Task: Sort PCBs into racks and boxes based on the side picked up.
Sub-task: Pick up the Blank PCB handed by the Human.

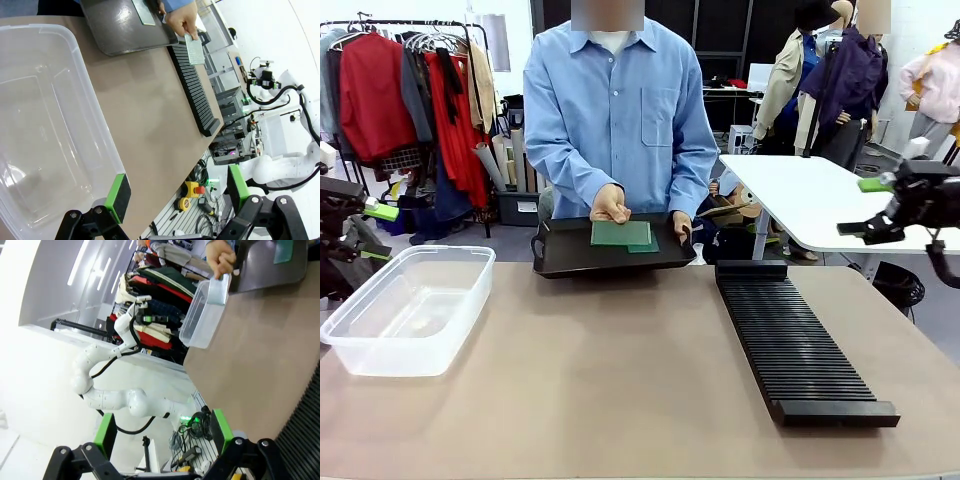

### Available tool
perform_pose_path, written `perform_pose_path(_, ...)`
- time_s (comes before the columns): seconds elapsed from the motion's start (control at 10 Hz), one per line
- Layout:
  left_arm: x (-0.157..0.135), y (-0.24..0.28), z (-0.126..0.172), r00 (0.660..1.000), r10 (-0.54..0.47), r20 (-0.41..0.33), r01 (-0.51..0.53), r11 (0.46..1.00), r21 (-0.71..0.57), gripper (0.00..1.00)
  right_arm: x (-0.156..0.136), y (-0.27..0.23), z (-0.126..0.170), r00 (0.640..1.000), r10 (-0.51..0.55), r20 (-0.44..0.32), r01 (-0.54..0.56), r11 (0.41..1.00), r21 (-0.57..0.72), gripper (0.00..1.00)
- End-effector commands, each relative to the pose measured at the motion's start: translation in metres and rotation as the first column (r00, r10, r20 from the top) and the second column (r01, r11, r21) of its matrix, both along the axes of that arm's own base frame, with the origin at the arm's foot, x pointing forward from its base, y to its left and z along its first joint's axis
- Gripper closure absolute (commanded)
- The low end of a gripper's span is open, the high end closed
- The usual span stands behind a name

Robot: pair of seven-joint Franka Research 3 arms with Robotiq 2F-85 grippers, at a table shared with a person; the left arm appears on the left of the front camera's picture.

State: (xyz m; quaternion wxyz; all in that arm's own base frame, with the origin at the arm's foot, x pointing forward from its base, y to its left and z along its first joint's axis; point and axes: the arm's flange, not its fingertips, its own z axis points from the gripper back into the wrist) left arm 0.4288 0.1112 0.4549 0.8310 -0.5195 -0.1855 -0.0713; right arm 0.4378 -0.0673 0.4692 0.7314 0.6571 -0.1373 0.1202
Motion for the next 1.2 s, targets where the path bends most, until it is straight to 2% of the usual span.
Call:
perform_pose_path(0.0, 0.000, 0.000, 0.003, 1.000, 0.008, -0.010, -0.008, 1.000, 0.001, 0.00, 0.020, 0.023, 0.013, 0.999, -0.035, -0.030, 0.034, 0.999, -0.019, 0.00)
perform_pose_path(0.4, 0.000, 0.000, 0.003, 1.000, 0.008, -0.010, -0.008, 1.000, 0.001, 0.00, 0.045, 0.071, 0.008, 0.996, 0.005, -0.089, -0.011, 0.998, -0.062, 0.00)
perform_pose_path(0.7, 0.000, 0.000, 0.003, 1.000, 0.008, -0.010, -0.008, 1.000, 0.001, 0.00, 0.064, 0.111, -0.009, 0.989, 0.059, -0.132, -0.072, 0.993, -0.095, 0.00)
perform_pose_path(1.1, 0.000, 0.000, 0.003, 1.000, 0.008, -0.010, -0.008, 1.000, 0.001, 0.00, 0.090, 0.152, -0.043, 0.984, 0.105, -0.147, -0.122, 0.987, -0.109, 0.00)
